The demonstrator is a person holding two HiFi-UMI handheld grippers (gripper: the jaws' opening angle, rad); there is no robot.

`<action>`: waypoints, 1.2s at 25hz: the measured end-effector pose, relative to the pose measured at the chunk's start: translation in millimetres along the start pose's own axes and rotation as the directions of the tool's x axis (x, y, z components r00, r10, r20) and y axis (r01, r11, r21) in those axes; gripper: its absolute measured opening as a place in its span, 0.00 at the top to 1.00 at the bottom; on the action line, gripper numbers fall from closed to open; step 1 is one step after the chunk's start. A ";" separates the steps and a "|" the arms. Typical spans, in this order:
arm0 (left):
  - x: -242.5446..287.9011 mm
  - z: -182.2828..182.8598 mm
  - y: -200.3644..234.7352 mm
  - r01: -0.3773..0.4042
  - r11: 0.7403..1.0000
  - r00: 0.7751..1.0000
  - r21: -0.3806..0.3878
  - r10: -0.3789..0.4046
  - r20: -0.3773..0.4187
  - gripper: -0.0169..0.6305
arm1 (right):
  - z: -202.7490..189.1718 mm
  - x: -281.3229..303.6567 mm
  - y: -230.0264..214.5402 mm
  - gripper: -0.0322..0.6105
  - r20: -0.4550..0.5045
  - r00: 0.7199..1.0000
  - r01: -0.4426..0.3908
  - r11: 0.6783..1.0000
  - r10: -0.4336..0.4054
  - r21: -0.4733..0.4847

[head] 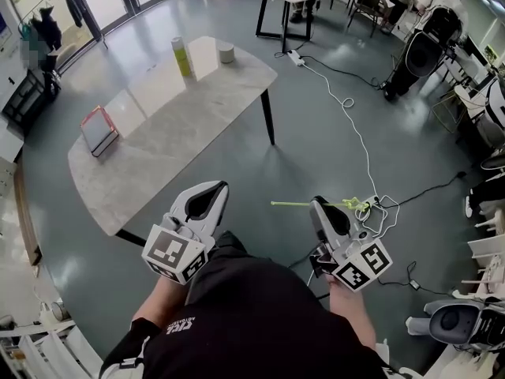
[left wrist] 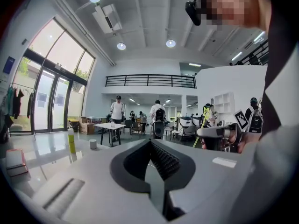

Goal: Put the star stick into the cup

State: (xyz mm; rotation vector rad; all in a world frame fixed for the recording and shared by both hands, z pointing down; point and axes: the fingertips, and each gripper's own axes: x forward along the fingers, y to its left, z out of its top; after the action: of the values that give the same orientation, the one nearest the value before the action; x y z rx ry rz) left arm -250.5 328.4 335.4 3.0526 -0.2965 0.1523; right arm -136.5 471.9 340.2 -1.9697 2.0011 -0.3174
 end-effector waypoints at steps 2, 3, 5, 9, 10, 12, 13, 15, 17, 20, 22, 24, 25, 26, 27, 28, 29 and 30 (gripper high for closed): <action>3.4 -1.2 1.5 -0.013 1.000 1.000 -0.002 0.013 -0.007 0.97 | -3.6 -0.1 -3.2 0.90 -0.004 1.000 -0.011 1.000 0.011 0.012; 5.8 -0.4 3.0 -0.017 1.000 1.000 -0.006 0.017 -0.008 0.97 | -4.2 1.3 -5.4 0.90 -0.008 1.000 -0.015 1.000 0.015 0.015; 12.3 1.3 5.6 -0.019 1.000 1.000 -0.010 0.019 -0.007 0.97 | -3.7 6.0 -11.2 0.90 -0.015 1.000 -0.019 1.000 0.019 0.021; 33.8 -0.5 16.8 -0.015 1.000 1.000 -0.018 0.015 -0.007 0.97 | -1.2 20.3 -27.4 0.90 -0.019 1.000 -0.021 0.999 0.021 0.029; 40.9 -0.7 20.8 -0.014 1.000 1.000 -0.023 0.014 -0.005 0.97 | -0.5 25.1 -32.4 0.90 -0.022 1.000 -0.020 0.999 0.021 0.030; 56.8 0.7 29.8 -0.009 1.000 1.000 -0.030 0.009 0.004 0.97 | 1.4 37.0 -43.8 0.90 -0.028 0.999 -0.019 0.999 0.020 0.033; 65.2 2.2 34.9 -0.006 0.999 1.000 -0.032 0.006 0.008 0.97 | 3.0 44.1 -50.0 0.90 -0.030 0.999 -0.017 0.999 0.018 0.034; 81.4 6.3 46.7 -0.002 0.999 1.000 -0.036 0.002 0.013 0.97 | 8.5 60.1 -62.3 0.90 -0.034 0.999 -0.013 0.999 0.014 0.034; 95.2 11.4 61.1 -0.001 0.999 1.000 -0.037 0.002 0.017 0.97 | 16.4 78.2 -71.6 0.90 -0.036 0.999 -0.013 1.000 0.014 0.027; 115.2 18.1 89.0 -0.008 0.999 1.000 -0.035 0.009 0.020 0.97 | 27.6 109.8 -84.3 0.90 -0.043 0.999 -0.019 1.000 0.020 0.009; 129.8 19.3 109.4 -0.013 0.999 1.000 -0.042 0.014 0.019 0.97 | 31.4 131.9 -95.0 0.90 -0.049 0.999 -0.018 1.000 0.018 0.006; 143.2 19.6 127.9 -0.012 0.999 1.000 -0.053 0.013 0.020 0.97 | 33.4 152.5 -106.4 0.90 -0.057 0.998 -0.011 1.000 0.011 0.005; 149.2 20.3 136.8 -0.009 0.998 1.000 -0.055 0.011 0.022 0.97 | 34.4 163.0 -112.3 0.90 -0.059 0.998 -0.006 1.000 0.006 0.005; 154.5 21.3 145.9 -0.006 0.998 1.000 -0.056 0.008 0.024 0.97 | 35.3 174.1 -117.9 0.90 -0.060 0.998 0.000 1.000 0.000 0.005; 159.0 22.4 155.3 -0.004 0.998 1.000 -0.056 0.005 0.026 0.97 | 36.1 185.7 -122.8 0.90 -0.060 0.998 0.004 1.000 -0.004 0.006; 162.8 23.5 164.9 -0.002 0.998 1.000 -0.056 0.003 0.026 0.97 | 36.9 197.7 -126.6 0.90 -0.059 0.998 0.006 1.000 -0.006 0.008; 165.8 24.6 174.3 0.000 0.998 1.000 -0.055 0.002 0.026 0.97 | 37.7 209.7 -129.3 0.90 -0.059 0.998 0.005 1.000 -0.005 0.009; 168.0 25.6 183.2 -0.001 0.999 1.000 -0.054 0.002 0.025 0.97 | 38.4 221.0 -131.2 0.90 -0.061 0.998 0.003 1.000 -0.003 0.007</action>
State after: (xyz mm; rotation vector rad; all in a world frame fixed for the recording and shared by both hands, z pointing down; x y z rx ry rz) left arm -119.9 115.4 338.9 3.0025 -0.2991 0.1042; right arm -1.1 250.1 338.6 -1.9813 2.0311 -0.3894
